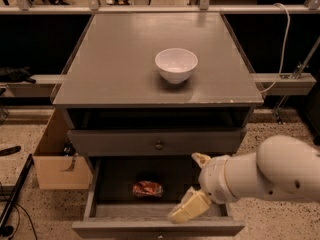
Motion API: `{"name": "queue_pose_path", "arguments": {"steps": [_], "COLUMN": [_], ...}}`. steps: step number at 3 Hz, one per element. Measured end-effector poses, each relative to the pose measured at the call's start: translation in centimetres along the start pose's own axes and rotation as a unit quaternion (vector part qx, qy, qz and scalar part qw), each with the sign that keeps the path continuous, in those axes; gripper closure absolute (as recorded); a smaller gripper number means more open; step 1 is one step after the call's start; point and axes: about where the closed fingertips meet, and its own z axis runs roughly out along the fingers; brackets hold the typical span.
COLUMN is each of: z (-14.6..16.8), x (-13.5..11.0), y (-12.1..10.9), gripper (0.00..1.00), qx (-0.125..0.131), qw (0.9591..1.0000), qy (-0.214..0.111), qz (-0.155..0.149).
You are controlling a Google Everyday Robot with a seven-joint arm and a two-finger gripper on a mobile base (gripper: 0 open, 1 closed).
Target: Pick coke can from middle drawer and place on counter
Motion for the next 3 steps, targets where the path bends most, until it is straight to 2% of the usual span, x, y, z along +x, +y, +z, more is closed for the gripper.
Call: {"name": "queue_pose_path", "arguments": {"steps": [1,2,3], "z": [4.0,6.9,12.1], "x": [4.2,6.9,9.1], "y": [-0.4,-1.7,-5.2], "gripper": [0.0,0.0,0.0], "qx": [0.012,0.029,0.047], "qw": [0.9991,0.9974,0.9959], "qy": [-0.006,-0.002,0.001], "qz": [0.04,0.066,0.077]}}
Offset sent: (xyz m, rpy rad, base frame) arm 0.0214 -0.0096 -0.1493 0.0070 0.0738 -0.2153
